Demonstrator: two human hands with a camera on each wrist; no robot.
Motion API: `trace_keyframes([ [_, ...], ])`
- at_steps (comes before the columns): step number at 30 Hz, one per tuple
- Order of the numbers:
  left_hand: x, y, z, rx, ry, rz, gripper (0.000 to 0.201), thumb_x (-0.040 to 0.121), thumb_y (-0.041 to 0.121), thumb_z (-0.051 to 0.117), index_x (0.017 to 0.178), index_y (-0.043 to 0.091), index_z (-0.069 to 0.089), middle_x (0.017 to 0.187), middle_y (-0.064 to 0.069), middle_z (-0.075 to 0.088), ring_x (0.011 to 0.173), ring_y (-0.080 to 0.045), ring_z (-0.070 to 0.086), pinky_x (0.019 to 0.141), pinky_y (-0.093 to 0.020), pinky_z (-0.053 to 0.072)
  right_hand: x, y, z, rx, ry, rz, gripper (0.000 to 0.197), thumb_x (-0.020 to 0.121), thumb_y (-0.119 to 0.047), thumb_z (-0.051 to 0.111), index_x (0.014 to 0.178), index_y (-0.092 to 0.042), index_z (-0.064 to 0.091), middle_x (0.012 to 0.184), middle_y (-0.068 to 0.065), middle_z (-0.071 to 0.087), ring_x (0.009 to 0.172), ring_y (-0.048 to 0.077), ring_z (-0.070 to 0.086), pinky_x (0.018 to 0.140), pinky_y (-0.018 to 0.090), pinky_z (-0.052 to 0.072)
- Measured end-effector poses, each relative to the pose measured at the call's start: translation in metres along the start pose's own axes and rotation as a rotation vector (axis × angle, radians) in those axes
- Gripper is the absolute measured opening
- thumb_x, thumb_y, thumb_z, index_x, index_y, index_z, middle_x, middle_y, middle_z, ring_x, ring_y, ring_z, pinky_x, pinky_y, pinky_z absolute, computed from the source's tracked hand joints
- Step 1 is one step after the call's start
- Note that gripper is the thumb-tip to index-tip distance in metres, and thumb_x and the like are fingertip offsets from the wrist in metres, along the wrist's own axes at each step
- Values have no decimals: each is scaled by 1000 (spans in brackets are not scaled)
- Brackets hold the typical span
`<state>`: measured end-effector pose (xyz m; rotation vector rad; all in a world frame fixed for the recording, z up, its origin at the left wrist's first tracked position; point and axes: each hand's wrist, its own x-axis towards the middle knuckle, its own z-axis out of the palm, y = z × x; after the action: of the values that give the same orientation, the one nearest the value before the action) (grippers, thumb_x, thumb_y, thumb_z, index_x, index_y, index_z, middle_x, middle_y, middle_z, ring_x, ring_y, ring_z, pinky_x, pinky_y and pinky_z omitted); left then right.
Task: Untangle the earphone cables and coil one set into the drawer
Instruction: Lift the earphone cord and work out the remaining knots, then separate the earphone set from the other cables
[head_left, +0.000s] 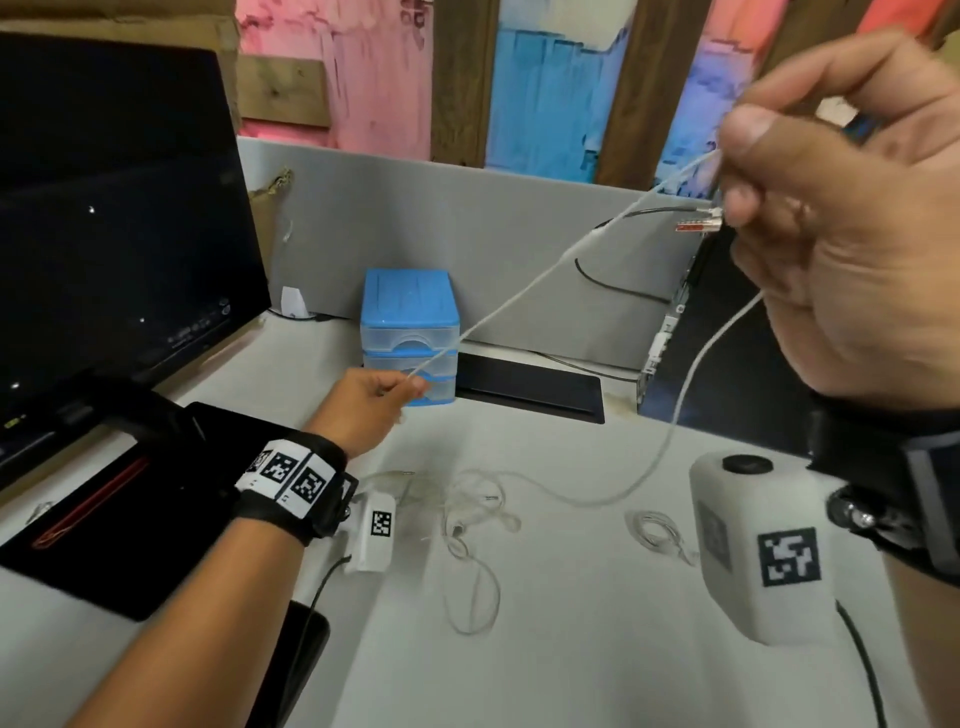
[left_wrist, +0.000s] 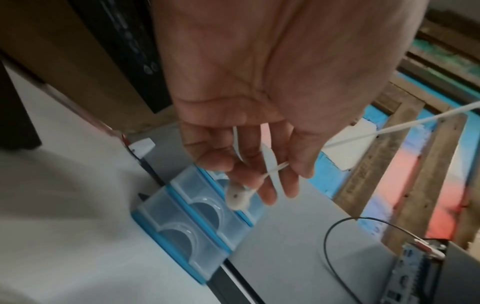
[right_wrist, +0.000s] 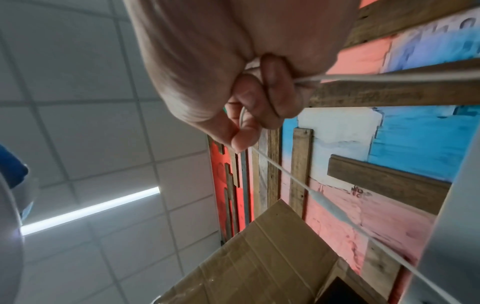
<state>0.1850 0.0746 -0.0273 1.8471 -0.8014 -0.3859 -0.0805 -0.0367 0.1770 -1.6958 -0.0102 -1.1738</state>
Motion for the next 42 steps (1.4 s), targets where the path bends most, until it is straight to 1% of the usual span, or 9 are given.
trace_keyframes([
  [5,5,-13,-7,-30,35,-60,26,95,33,60,87,13,75,75,-5,69,58,-8,54,59,-22,41,-3,6,-7,45,47,19,12,93,-5,57,87,-16,54,65,9,51,36,-2,42,34,13,22],
  [11,9,-13,0,-64,78,-124,30,99,41,48,88,27,73,59,-1,64,57,-15,58,64,-28,47,1,25,-16,-60,69,104,17,90,-4,60,81,-18,61,74,11,64,37,11,34,37,15,26],
  [15,6,-5,4,-91,23,-208,34,100,40,47,90,20,72,60,-3,51,46,-14,43,43,-23,36,-5,66,-11,-260,-24,376,13,90,0,60,84,-12,63,83,10,71,42,9,50,36,15,34],
  [18,7,-3,4,-160,62,-261,28,101,30,49,94,12,69,69,-7,52,45,-13,42,40,-20,35,-17,110,-15,-487,-231,619,2,92,-17,65,90,-17,66,94,7,71,71,16,66,55,24,50],
  [21,6,-1,5,-394,29,-264,43,96,9,58,137,5,46,108,-13,63,82,-21,68,63,-25,56,-33,147,-17,-780,-362,665,26,86,-40,69,106,-23,65,112,1,66,103,20,63,88,36,52],
  [25,8,-8,1,-205,-37,-177,92,84,18,75,154,23,17,148,4,39,131,-17,47,108,-39,41,-59,161,1,-835,-506,629,40,86,-44,68,122,-27,59,127,-8,56,115,12,54,91,26,43],
  [30,-6,11,13,-70,-239,-138,32,87,8,69,117,19,63,102,0,70,88,-14,66,76,-30,49,-90,167,27,-784,-761,557,12,85,-18,66,94,-25,72,83,-7,69,69,8,61,75,30,55],
  [36,-19,29,29,-1,-354,-27,11,90,10,66,96,18,71,74,5,70,63,-9,65,55,-19,48,-136,180,39,-912,-1245,612,33,78,-17,66,107,-31,65,73,-15,55,78,11,56,67,23,46],
  [42,-24,40,30,-40,-372,59,9,91,14,65,89,18,73,73,4,71,62,-10,64,56,-21,47,-146,183,39,-894,-1120,464,10,88,-21,60,83,-18,67,72,-8,60,69,16,53,65,25,41],
])
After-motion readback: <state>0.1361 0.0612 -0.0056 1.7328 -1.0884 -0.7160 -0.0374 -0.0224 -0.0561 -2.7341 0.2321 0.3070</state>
